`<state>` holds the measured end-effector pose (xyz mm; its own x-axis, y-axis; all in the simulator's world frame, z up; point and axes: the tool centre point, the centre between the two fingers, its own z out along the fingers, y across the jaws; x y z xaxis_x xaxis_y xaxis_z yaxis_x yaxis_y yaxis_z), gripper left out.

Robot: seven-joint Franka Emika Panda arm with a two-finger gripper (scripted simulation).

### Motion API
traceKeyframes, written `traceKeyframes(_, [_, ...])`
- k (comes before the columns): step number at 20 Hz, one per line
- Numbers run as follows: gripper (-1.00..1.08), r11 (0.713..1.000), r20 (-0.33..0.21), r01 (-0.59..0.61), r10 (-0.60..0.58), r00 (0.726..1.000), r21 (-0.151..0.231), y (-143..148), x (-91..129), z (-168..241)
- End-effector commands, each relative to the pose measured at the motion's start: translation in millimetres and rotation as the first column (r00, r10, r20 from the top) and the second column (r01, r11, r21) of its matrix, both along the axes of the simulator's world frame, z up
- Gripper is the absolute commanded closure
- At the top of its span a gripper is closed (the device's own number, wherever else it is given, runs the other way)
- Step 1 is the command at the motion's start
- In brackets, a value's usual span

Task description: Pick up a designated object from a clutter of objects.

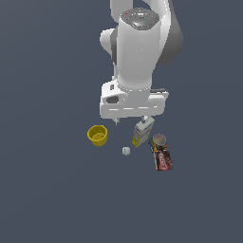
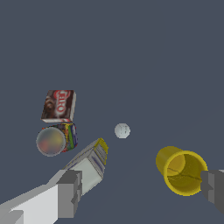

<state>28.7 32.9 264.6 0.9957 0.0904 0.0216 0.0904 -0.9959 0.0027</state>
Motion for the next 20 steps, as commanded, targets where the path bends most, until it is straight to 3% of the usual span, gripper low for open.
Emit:
traceKeyframes(1, [-0.92, 1.0, -0.003, -0.014, 0.014, 1.0, -0.001, -1.3, 4.1, -24.8])
traceKeyframes(11, [-0.92, 0.997, -0.016, -0.082, 0.082, 0.996, -0.001, -6.8, 8.2, -137.7])
traceKeyframes(20, [-0.92, 0.994, -0.021, -0.113, 0.113, 0.993, 0.0, -9.0, 1.6, -188.2])
